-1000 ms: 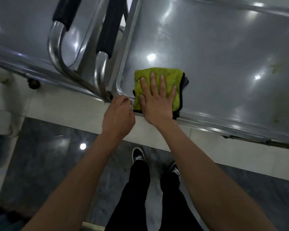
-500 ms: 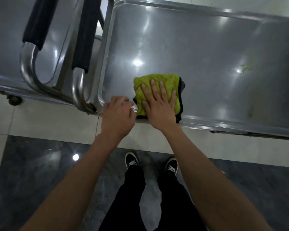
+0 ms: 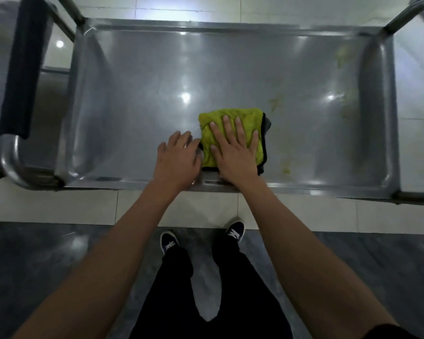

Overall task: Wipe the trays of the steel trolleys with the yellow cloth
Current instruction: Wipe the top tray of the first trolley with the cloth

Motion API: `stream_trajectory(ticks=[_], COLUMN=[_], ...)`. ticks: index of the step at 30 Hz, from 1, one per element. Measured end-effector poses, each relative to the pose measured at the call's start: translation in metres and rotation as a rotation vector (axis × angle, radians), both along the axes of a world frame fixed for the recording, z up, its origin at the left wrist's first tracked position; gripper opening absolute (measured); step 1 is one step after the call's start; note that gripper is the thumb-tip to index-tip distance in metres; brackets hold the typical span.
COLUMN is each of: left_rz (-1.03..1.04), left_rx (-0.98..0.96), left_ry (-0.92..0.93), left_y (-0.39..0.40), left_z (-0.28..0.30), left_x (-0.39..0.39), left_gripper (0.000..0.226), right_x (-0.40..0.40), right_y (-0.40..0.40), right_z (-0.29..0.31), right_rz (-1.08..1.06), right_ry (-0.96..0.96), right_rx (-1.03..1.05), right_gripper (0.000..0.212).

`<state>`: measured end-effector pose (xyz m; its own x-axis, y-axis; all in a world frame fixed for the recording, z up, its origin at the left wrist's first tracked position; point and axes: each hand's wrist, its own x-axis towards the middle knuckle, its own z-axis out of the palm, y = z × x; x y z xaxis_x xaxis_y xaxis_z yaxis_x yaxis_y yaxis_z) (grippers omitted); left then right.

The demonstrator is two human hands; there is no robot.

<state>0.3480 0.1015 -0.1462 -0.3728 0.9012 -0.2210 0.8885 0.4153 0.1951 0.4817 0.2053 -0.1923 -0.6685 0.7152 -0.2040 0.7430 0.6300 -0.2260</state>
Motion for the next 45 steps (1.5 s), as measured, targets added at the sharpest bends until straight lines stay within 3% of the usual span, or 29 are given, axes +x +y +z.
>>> stream_trajectory(ticks=[8, 22, 33, 42, 45], left_rz=[-0.017, -0.049, 0.010, 0.113, 0.078], left_rx=[-0.001, 0.092, 0.100, 0.082, -0.028], left_ry=[0.010, -0.024, 0.035, -0.006, 0.039], left_y=[0.054, 0.185, 0.265, 0.288, 0.299], left_z=[-0.006, -0.008, -0.019, -0.020, -0.018], left_x=[0.008, -0.057, -0.051, -0.016, -0.005], left_gripper=[0.040, 0.038, 0.037, 0.043, 0.044], right_x=[0.013, -0.050, -0.073, -0.041, -0.014], right_y=[0.050, 0.176, 0.283, 0.308, 0.326], right_z=[0.002, 0.007, 0.000, -0.006, -0.008], right_rz=[0.018, -0.087, 0.023, 0.010, -0.038], right_ry=[-0.014, -0.019, 0.000, 0.041, 0.043], right_rx=[0.032, 0.021, 0.035, 0.037, 0.045], right_gripper=[0.057, 0.055, 0.056, 0.054, 0.055])
